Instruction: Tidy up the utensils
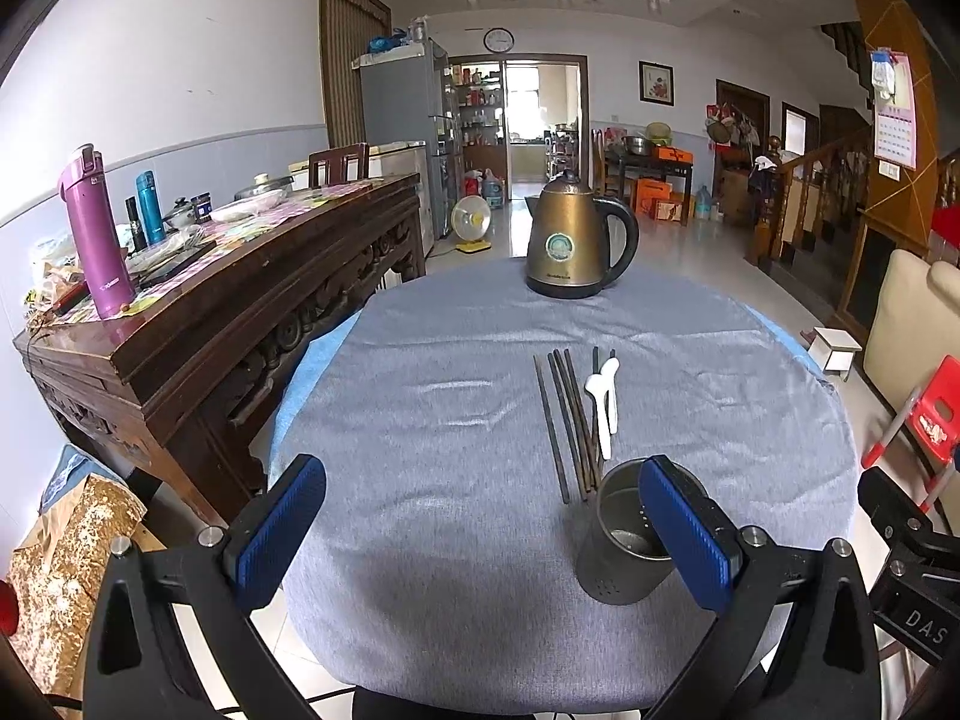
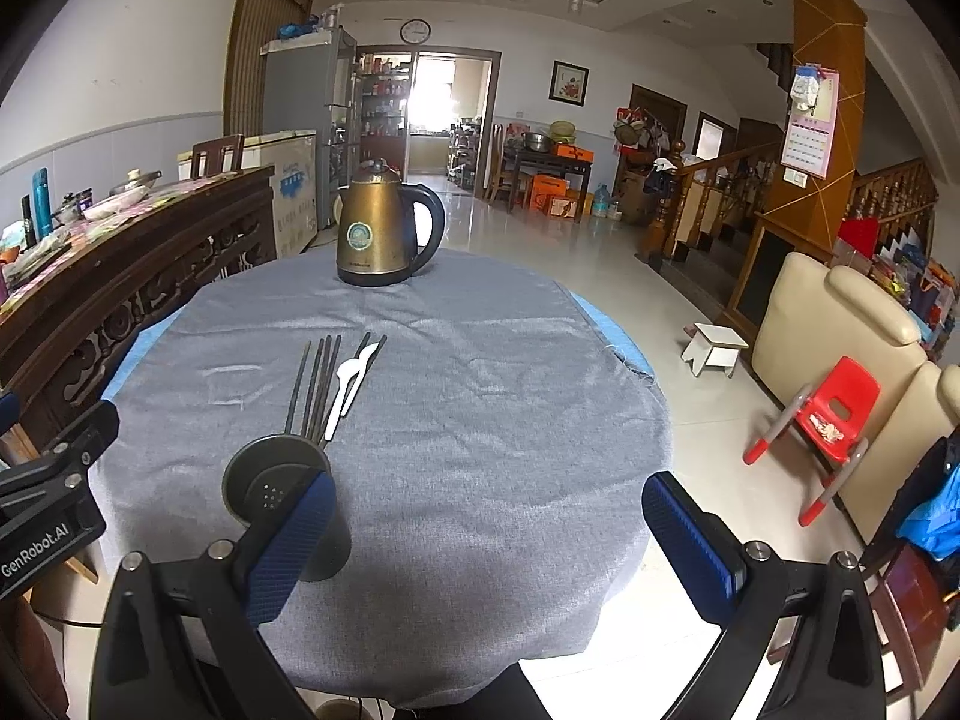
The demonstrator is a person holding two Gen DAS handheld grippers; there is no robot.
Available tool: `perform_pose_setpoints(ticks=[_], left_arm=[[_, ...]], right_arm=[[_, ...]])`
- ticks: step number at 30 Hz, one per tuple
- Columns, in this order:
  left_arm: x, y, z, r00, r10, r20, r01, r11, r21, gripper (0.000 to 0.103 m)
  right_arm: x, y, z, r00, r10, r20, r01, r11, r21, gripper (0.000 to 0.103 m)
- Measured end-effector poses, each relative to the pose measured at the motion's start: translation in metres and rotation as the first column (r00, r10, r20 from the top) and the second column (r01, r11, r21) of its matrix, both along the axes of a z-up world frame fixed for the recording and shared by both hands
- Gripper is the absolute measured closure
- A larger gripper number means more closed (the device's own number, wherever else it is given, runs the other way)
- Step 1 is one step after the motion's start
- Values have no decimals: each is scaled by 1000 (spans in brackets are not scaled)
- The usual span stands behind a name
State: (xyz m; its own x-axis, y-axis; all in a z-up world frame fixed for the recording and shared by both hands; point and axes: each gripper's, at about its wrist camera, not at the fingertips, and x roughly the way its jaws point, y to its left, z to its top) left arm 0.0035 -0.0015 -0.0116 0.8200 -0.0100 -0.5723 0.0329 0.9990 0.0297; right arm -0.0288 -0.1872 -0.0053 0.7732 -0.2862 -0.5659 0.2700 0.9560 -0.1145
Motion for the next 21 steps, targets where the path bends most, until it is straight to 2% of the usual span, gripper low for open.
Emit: perform_pose_setpoints(ticks=[7,12,13,18,21], left_arm=[[0,-2,-3,1000,-4,17,4,1000,13,0],[1,-1,-3,1000,-5,-11,5,1000,1,0],[1,-1,-3,1000,-5,-11,5,1000,0,0],[0,-1,-4,1000,-4,5,4,1000,9,0],[1,-1,-4,1000,-3,14,3,1000,15,0]], right_arm=[[1,-1,1,999,2,-46,-1,1000,12,0],[-1,1,-1,1000,2,-30,-2,1000,-8,0],[0,4,-4,1000,1,0,-1,999,-32,0],[3,4,-5,998,2,-55,-2,1000,-15,0],[2,4,-6,999,3,-50,-4,1000,-12,0]])
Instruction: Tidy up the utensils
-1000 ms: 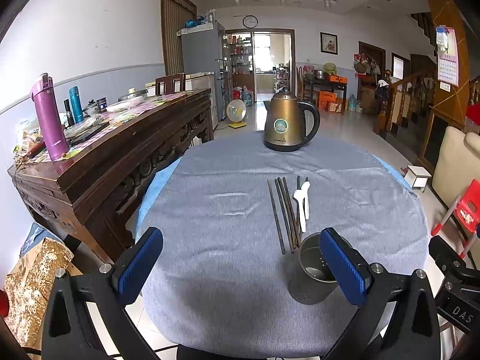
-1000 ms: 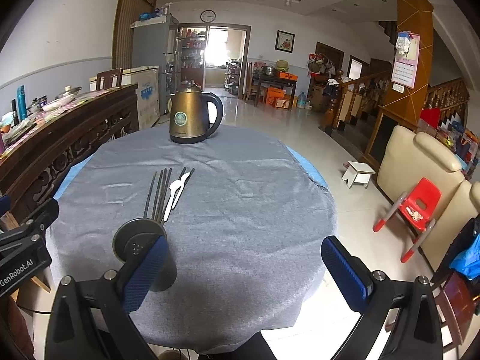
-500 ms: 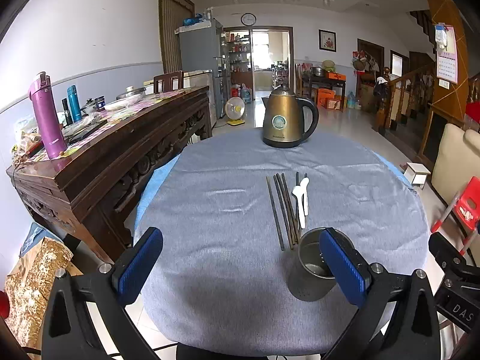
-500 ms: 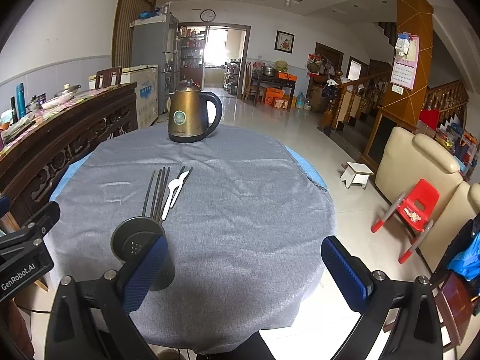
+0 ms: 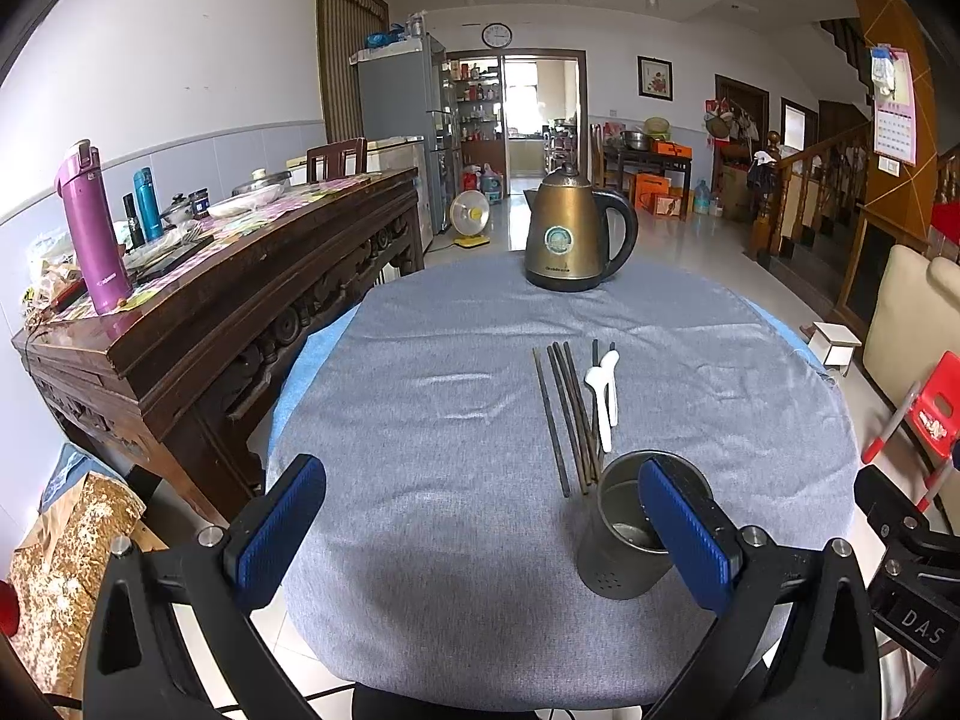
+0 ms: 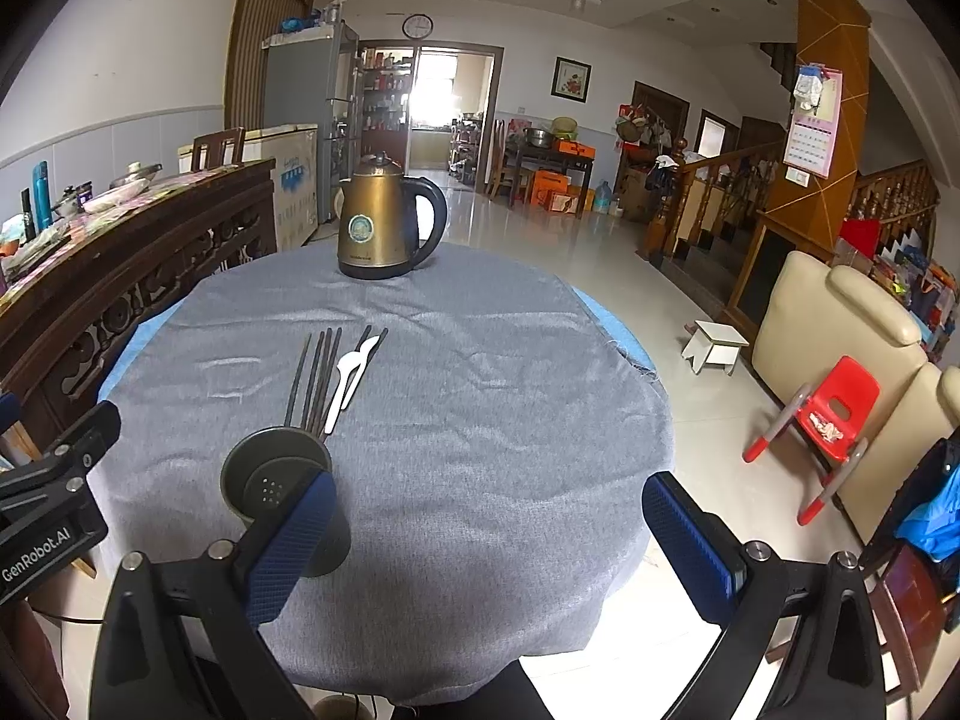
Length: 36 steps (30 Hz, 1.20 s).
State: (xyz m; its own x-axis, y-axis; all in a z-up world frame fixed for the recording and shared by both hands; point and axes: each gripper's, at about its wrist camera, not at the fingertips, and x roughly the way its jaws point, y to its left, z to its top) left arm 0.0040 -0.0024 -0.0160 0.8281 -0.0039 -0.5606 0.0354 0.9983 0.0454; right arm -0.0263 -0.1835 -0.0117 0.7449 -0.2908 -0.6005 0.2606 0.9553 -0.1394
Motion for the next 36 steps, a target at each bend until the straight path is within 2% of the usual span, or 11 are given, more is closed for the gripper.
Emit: perform_pose_setpoints(ticks=[2,13,15,18,23,25,29,30,33,36], left_arm=[[0,0,0,1000,0,7,0,1000,4,0],[0,1,0,1000,-2,-25,1,1000,-27,0],[1,1,-1,1000,-2,-27,2,1000,-22,0],[1,0,-2,1000,-2,-27,1,1000,-22,0],[11,4,-7,1000,-2,-28,2,1000,-11,0],[23,11,-9,999,3,-42,-3,1000,-9,0],[56,26,-16,997,5,-82,-4,1000,5,0],[66,30,-18,995,0,-102,0,1000,-2,0],[103,41,-29,984,-10,-180,3,999,-43,0],[142,44,-43,976,-9,-217,-1,999,-46,0]], right_arm=[[0,0,0,1000,0,13,0,1000,6,0],[1,2,1,999,5,-40,-6,1000,-19,0],[2,2,-1,1000,7,-24,-7,1000,-4,0],[4,3,-2,998,8,-62,-9,1000,-12,0],[10,1,-6,998,17,-63,-16,1000,5,0],[17,-4,-7,997,31,-75,-29,999,30,0],[42,-26,-9,995,76,-59,-67,988,140,0],[50,-29,-10,995,85,-52,-78,987,138,0],[91,-45,-15,988,143,-63,-127,970,209,0],[141,-58,-30,981,170,-98,-138,952,272,0]])
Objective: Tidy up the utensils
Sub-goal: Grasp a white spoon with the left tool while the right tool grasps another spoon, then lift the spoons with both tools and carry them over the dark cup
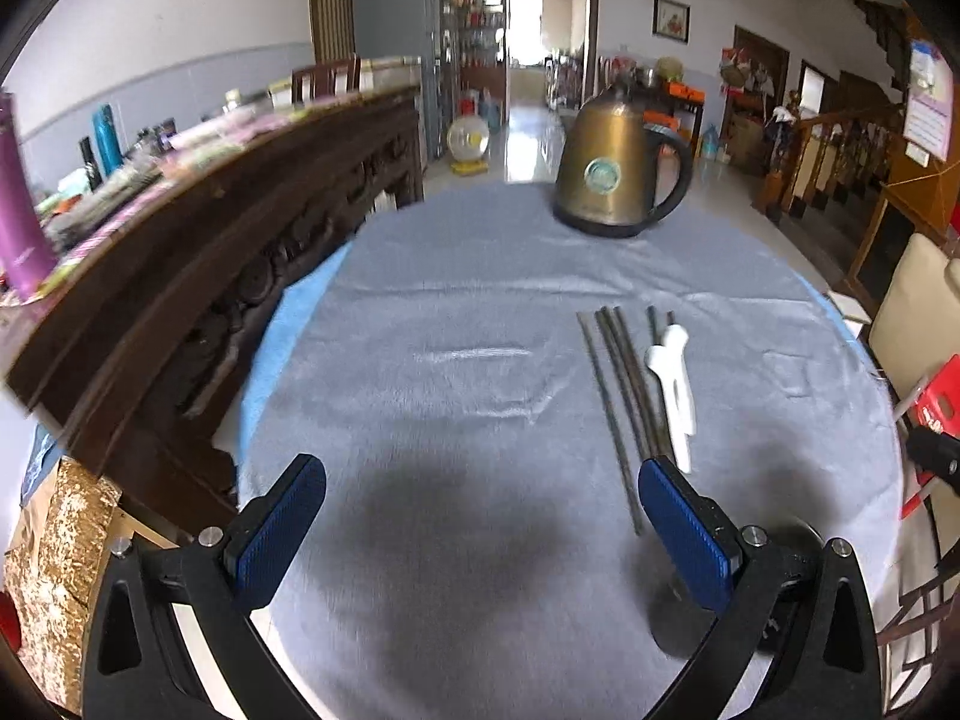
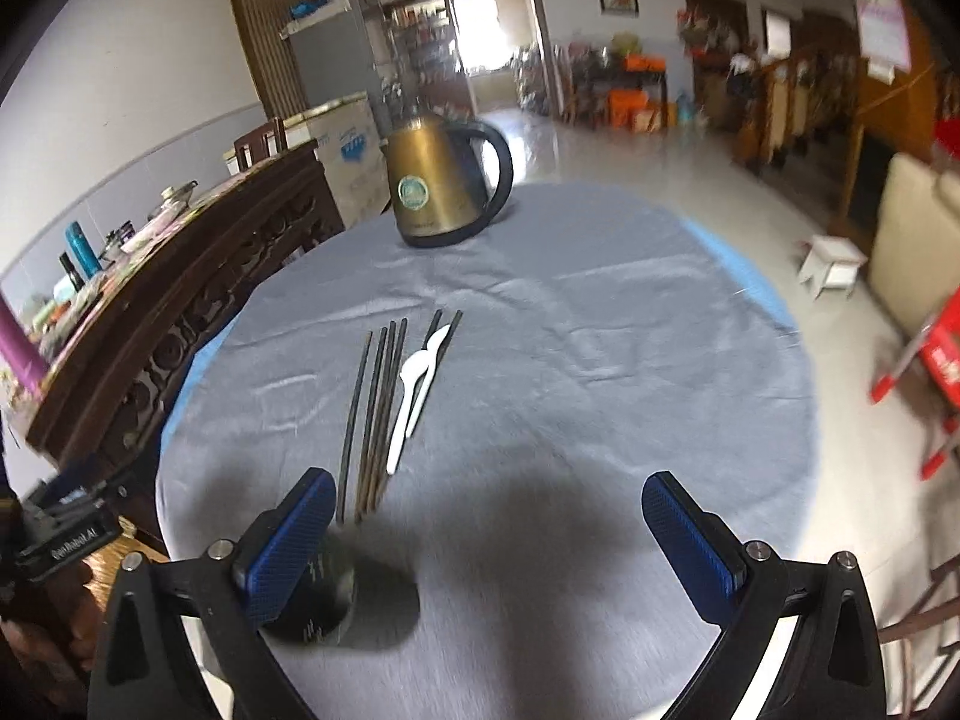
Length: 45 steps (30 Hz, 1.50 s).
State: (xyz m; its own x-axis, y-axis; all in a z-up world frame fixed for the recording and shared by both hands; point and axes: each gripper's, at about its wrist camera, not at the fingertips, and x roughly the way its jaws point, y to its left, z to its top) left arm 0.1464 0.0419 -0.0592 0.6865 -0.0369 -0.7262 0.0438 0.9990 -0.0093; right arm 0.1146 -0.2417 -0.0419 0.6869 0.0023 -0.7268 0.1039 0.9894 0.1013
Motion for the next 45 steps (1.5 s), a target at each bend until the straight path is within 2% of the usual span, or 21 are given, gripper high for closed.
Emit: perform_pose_setpoints(ticks=[2,4,6,8,11,13,14,17,19,20,23,26,28,37,42,44,45], left_arm=[[28,-1,-12,999,-5,-40,5,1000,-8,0],[49,-4,-22,997,-21,-77,18,999,-28,1],[73,-10,-32,993,-47,-106,42,998,-48,7],[94,-16,-40,990,-71,-119,63,995,-73,19],[119,-24,-52,984,-94,-154,78,992,-102,29],[136,-28,-62,976,-113,-187,95,991,-99,37],[142,-31,-66,971,-126,-202,106,989,-108,41],[153,-39,-74,962,-160,-221,132,982,-137,41],[157,-48,-77,957,-188,-221,156,976,-153,41],[158,-51,-78,954,-202,-222,168,972,-163,41],[160,-62,-80,945,-238,-223,204,965,-166,41],[165,-73,-86,935,-262,-237,232,961,-148,41],[169,-83,-91,927,-281,-247,252,957,-143,41],[180,-143,-108,900,-337,-275,313,941,-128,41],[186,-157,-114,901,-336,-273,319,942,-107,42],[187,-160,-116,902,-337,-271,321,941,-103,56],[187,-161,-117,901,-342,-268,326,940,-102,67]], right_arm=[[31,-6,-12,999,20,-37,-16,994,104,4],[69,-11,-28,996,46,-83,-29,979,201,16],[101,-13,-43,991,68,-117,-33,960,277,23],[134,-17,-59,987,77,-140,-25,939,342,27],[178,-15,-81,981,87,-172,-7,910,414,37],[201,-12,-91,975,95,-199,1,900,435,46],[218,-8,-100,971,100,-219,6,899,437,47],[246,-2,-120,959,90,-270,35,904,425,53],[260,2,-132,952,91,-293,45,902,429,66],[269,6,-138,946,93,-309,50,904,425,68],[278,12,-144,948,89,-304,43,914,403,86],[278,15,-142,954,95,-283,23,921,388,89],[272,12,-138,961,105,-257,3,921,389,95],[230,-39,-126,984,102,-148,-12,859,512,95],[216,-58,-127,987,85,-139,6,833,553,95],[213,-63,-128,987,83,-138,9,828,560,95],[211,-66,-128,987,81,-138,11,827,562,95]])
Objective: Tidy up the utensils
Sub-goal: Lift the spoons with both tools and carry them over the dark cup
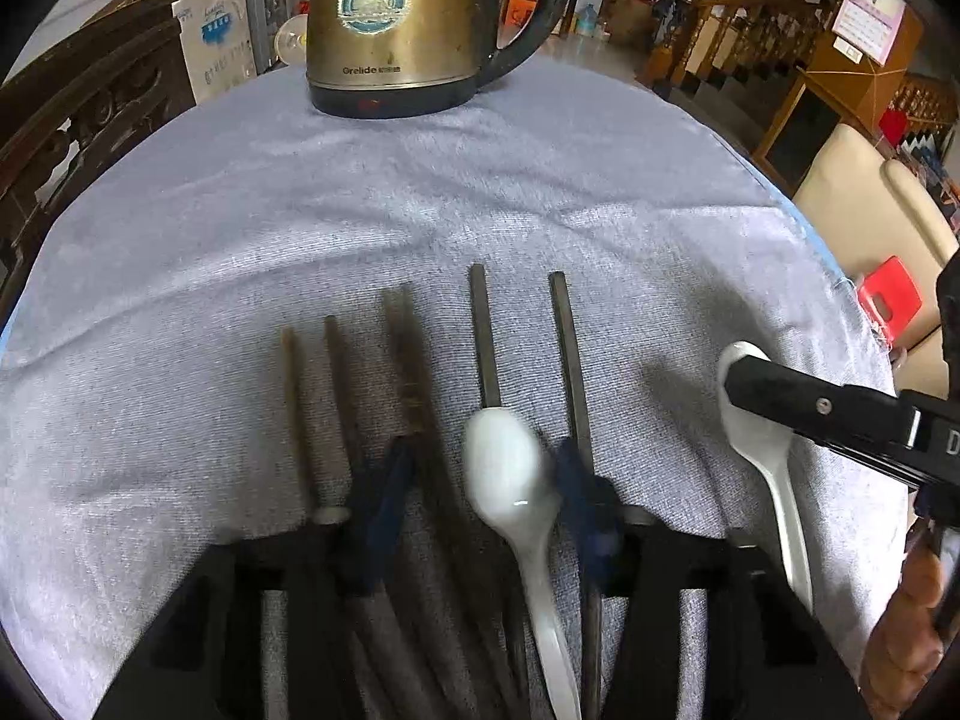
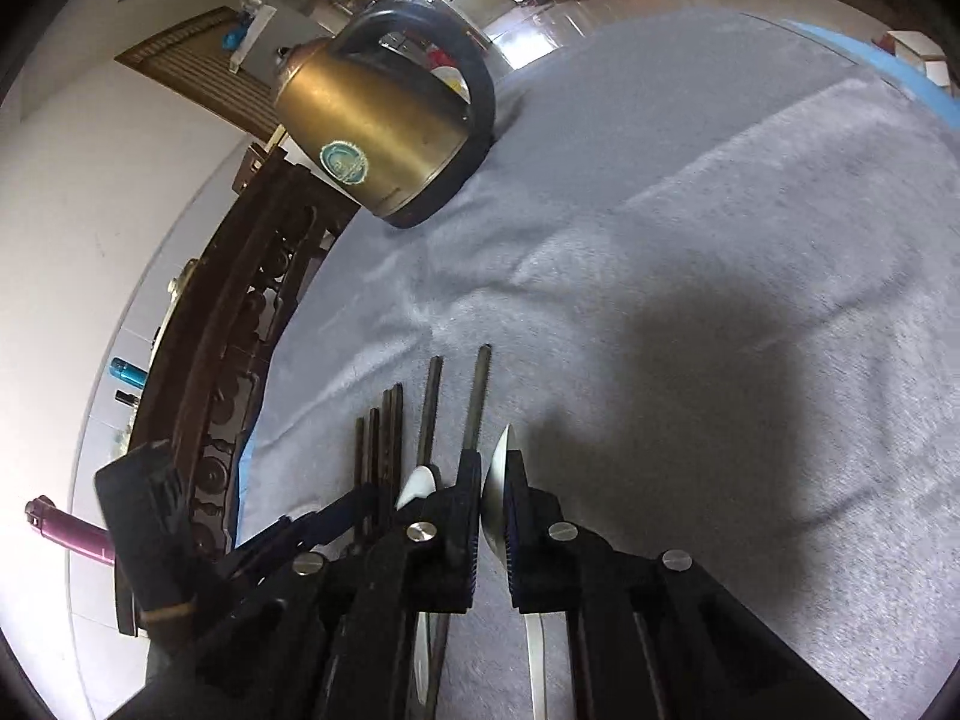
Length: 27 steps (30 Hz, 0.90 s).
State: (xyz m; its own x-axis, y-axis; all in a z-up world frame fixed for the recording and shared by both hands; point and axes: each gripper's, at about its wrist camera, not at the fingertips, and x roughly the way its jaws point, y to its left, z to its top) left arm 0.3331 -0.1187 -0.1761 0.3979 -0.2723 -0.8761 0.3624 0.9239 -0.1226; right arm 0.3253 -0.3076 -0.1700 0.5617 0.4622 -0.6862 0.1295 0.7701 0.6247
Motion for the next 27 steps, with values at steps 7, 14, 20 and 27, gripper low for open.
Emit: perform_pose_setpoints(ticks=[7,14,20,27], left_arm=[[-1,7,2,1000,-7,4,7,999,-35,92],[-20,33,37,998,-21,57,30,987,-161,93],[-43,62,67,994,-9,107,38,962,-272,93],[-80,89,106,983,58,172,16,915,-402,93]], right_arm=[[-17,-2,2,1000,6,15,-6,1000,20,95],[-36,12,18,998,36,56,-39,998,46,95],[-59,28,41,992,52,119,-62,994,88,95],[-96,47,76,966,44,255,-92,979,180,95]])
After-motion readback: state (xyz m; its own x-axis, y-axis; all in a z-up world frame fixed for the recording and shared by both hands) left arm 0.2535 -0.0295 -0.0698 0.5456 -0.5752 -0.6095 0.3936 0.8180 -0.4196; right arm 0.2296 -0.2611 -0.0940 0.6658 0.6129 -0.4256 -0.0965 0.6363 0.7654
